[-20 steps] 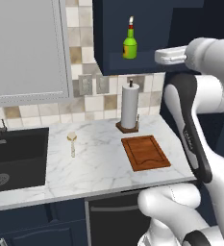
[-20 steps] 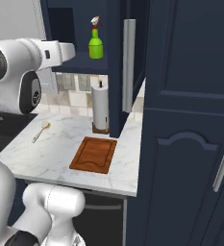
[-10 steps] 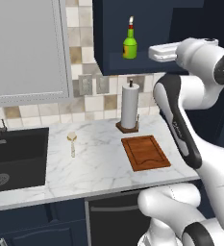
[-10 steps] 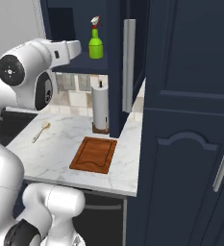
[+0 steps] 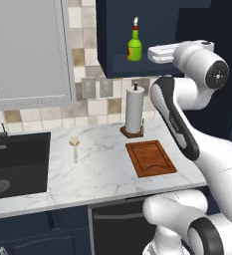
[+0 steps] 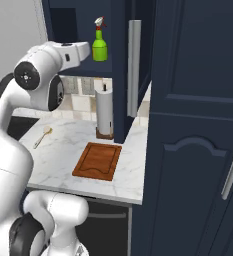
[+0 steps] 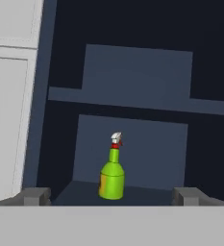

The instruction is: Grab the spray bottle from the cabinet, then place it next to the cutting board for sanitizing. Then grab the dish brush from the countertop next to the sink and place it next to the cutting board.

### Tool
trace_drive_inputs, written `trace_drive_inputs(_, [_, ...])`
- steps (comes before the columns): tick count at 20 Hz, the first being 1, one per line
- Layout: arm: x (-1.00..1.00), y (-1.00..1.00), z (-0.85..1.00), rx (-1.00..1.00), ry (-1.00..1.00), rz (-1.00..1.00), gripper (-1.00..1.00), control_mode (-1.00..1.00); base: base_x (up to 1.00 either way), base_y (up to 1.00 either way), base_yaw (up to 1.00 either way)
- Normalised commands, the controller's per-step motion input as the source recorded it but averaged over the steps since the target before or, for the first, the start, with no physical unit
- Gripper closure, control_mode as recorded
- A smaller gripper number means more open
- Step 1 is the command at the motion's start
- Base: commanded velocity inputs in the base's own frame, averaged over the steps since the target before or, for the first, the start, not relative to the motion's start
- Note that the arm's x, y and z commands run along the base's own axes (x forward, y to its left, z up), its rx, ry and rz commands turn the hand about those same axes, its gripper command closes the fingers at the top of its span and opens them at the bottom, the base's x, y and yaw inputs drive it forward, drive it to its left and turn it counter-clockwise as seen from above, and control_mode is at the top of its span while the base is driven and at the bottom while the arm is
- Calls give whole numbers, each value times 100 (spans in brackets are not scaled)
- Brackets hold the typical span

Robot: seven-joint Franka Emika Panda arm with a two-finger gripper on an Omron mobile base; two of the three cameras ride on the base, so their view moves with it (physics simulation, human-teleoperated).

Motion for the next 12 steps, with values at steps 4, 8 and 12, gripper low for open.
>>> trace_drive_inputs(4, [48,0,0,0,2,0,-100,-100,0,0,0])
trace_drive_inputs(8, [55,-1,0,0,1,1,-100,-100,0,0,0])
trace_drive_inputs(12, [65,-1,-2,0,0,0,-100,-100,0,0,0])
